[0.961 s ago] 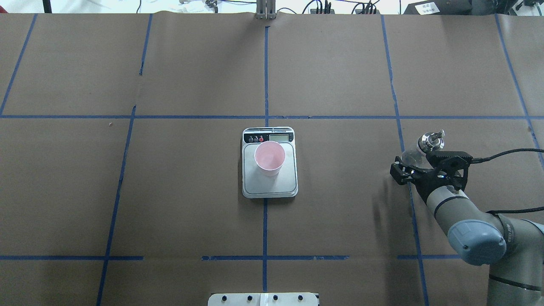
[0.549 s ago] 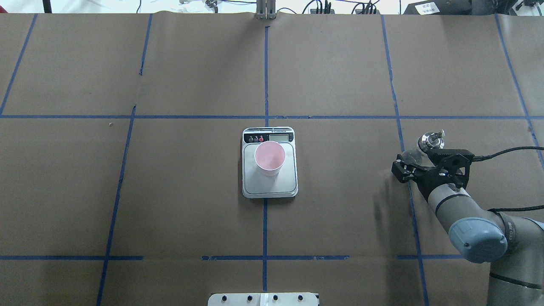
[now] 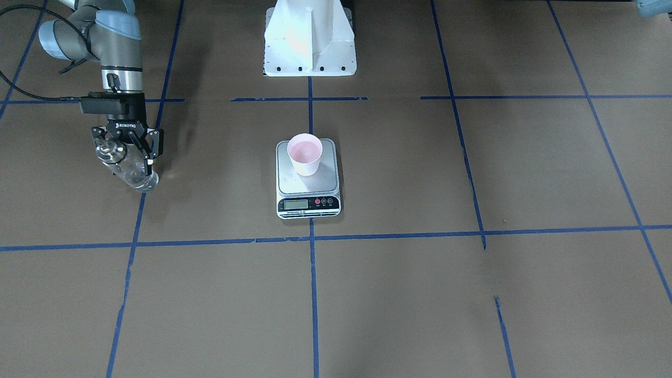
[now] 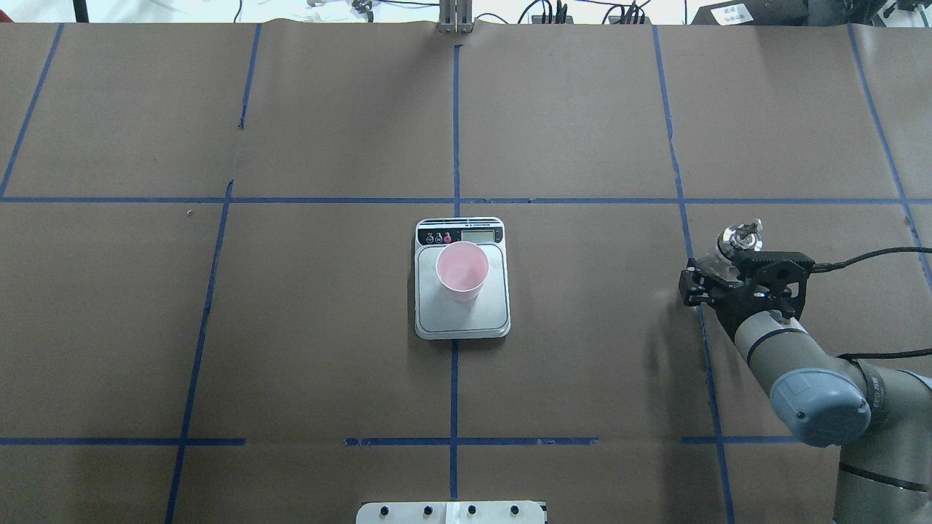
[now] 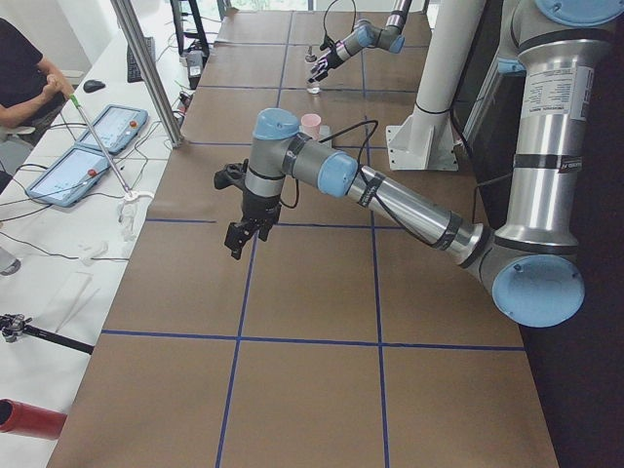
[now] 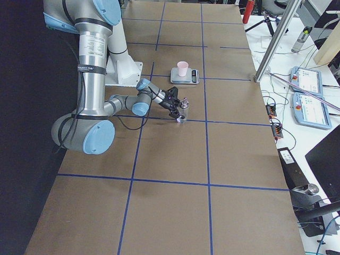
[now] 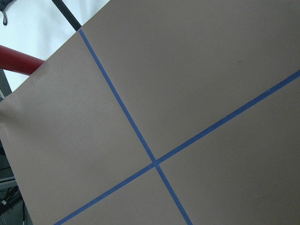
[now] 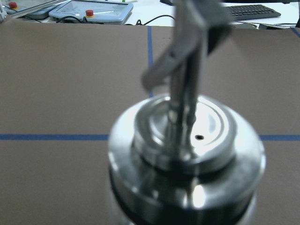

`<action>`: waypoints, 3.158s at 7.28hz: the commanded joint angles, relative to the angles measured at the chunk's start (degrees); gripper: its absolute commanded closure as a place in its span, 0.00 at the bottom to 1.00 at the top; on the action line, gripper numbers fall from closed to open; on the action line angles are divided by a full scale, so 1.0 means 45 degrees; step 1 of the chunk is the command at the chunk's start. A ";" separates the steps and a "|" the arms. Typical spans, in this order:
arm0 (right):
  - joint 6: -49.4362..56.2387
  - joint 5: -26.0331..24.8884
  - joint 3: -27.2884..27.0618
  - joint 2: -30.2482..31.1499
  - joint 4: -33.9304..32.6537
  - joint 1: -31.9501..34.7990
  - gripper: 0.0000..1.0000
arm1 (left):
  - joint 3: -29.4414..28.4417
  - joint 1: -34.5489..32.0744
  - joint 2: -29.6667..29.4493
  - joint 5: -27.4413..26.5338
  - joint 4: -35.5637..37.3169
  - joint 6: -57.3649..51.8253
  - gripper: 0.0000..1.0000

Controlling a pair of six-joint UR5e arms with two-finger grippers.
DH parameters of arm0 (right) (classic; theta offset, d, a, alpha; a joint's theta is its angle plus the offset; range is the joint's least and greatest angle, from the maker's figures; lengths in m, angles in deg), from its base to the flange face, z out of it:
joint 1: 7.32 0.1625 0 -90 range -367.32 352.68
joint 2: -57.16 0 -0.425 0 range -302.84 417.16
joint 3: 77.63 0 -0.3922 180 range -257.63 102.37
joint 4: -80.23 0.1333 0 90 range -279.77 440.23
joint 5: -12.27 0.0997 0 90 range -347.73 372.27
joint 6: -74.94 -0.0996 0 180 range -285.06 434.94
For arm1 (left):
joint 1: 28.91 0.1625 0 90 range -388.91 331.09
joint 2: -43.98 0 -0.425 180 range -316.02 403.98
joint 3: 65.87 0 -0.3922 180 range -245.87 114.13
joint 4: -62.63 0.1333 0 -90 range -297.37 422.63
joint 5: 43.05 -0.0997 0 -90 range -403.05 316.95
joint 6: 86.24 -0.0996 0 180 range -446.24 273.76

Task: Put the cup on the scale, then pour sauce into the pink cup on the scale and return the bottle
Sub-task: 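Lift the sauce bottle with the right gripper toward the scale, then tilt the bottle spout over the pink cup with the right gripper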

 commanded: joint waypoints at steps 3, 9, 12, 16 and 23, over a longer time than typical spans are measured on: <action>0.2840 0.0092 -0.1040 -0.0420 -0.0012 0.0697 1.00 | 0.0085 0.0000 0.0000 0.0000 0.0000 -0.0008 0.00; 1.0094 -0.1040 -0.2412 -0.4185 -0.4308 0.0894 1.00 | -0.0031 -0.0019 0.0234 0.0449 0.0000 -0.0087 0.00; 1.5178 -0.1118 -0.2334 -0.4307 -0.4251 0.0504 1.00 | -0.0286 -0.0058 0.0778 0.1146 -0.0135 -0.0086 0.00; 1.9481 -0.3361 -0.2081 -0.4738 -0.4639 -0.0453 1.00 | -0.0365 -0.0136 0.0801 0.2304 -0.0137 -0.2581 0.00; 2.1132 -0.3639 -0.1124 -0.5615 -0.6319 -0.0611 1.00 | -0.0949 -0.0467 0.0820 0.2285 -0.0137 -0.2645 0.00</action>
